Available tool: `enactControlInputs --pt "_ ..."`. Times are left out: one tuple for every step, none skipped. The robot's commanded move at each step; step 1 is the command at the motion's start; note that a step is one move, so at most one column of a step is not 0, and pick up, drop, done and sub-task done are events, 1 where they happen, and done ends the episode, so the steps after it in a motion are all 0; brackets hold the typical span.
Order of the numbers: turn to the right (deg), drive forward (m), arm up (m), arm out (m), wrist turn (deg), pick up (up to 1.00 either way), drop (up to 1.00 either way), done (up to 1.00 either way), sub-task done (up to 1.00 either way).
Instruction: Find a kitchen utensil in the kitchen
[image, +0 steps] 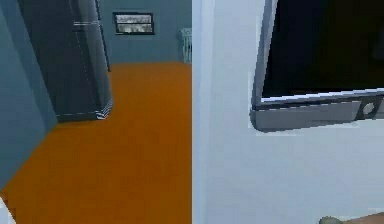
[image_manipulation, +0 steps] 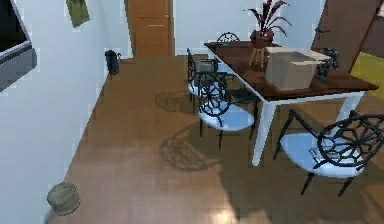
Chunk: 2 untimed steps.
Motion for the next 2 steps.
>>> enactControlInputs --pt "0.0 0.25 0.00 0.00 0.0 0.00 0.00 0.00 0.00" --pt "-45.0 0.00 0.00 0.00 0.0 0.00 0.00 0.00 0.00"
